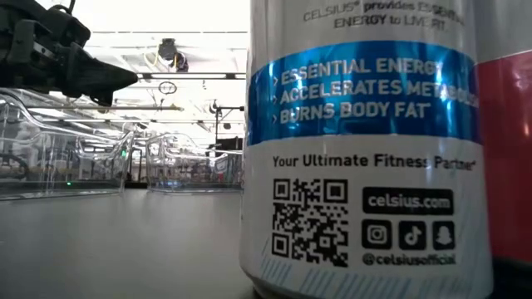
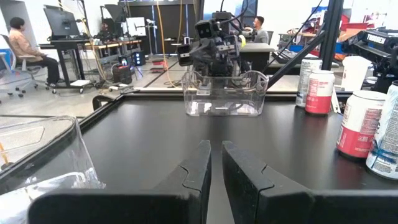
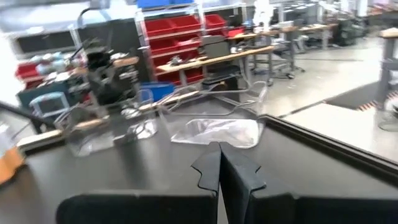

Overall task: Sort soda cans
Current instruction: Move the right transparent bin to middle right of the table

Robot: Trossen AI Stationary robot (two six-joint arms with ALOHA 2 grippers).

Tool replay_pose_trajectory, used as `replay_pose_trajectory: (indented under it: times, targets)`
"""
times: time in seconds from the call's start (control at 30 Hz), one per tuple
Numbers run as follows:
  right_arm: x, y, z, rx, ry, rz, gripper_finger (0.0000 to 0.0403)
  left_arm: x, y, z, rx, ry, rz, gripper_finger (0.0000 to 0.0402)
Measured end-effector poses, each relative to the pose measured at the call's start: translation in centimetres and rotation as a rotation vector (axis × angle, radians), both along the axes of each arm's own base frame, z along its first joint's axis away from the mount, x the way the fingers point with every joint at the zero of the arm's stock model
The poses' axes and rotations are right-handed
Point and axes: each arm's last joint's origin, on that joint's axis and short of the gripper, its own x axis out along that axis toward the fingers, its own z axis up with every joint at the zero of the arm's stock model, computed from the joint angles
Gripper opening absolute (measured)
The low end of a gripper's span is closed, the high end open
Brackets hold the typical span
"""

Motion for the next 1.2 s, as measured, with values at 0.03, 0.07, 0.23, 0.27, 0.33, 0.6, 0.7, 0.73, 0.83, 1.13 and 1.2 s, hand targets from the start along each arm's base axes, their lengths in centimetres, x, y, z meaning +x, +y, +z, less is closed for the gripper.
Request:
replay_pose_trajectory:
  times: [0.03, 0.07, 0.23, 0.27, 0.33, 0.6, 0.7, 0.73, 0.83, 1.13, 1.2]
  targets:
    - [0.0, 0.0, 0.1, 0.014, -0.003, -0.005, 0.0, 0.0, 0.0, 0.0, 0.0, 0.0, 0.0, 0.0052]
    - [0.1, 0.0, 0.4, 0.022, -0.005, -0.006, 0.0, 0.0, 0.0, 0.0, 0.0, 0.0, 0.0, 0.0052]
    - [0.5, 0.0, 2.4, 0.017, 0.027, -0.006, 0.0, 0.0, 0.0, 0.0, 0.0, 0.0, 0.0, 0.0052]
    - [0.7, 0.0, 2.8, 0.02, 0.051, -0.006, 0.0, 0.0, 0.0, 0.0, 0.0, 0.0, 0.0, 0.0052]
    - [1.1, 0.0, 3.6, 0.038, 0.124, 0.005, 0.0, 0.0, 0.0, 0.0, 0.0, 0.0, 0.0, 0.0052]
    - [2.3, -0.2, 9.5, 0.162, 0.423, -0.088, 0.0, 0.0, 0.0, 0.0, 0.0, 0.0, 0.0, 0.0052]
    - [2.7, -0.3, 12.0, 0.239, 0.479, -0.118, 0.0, 0.0, 0.0, 0.0, 0.0, 0.0, 0.0, 0.0052]
    - [2.8, -0.3, 12.7, 0.278, 0.504, -0.124, 0.0, 0.0, 0.0, 0.0, 0.0, 0.0, 0.0, 0.0052]
    - [3.0, -0.2, 14.1, 0.426, 0.582, -0.154, 0.0, 0.0, 0.0, 0.0, 0.0, 0.0, 0.0, 0.0052]
    - [5.0, 0.2, 14.4, 0.761, 0.663, -0.277, 0.0, 0.0, 0.0, 0.0, 0.0, 0.0, 0.0, 0.0052]
    - [5.5, 0.4, 13.8, 0.842, 0.692, -0.307, 0.0, 0.0, 0.0, 0.0, 0.0, 0.0, 0.0, 0.0052]
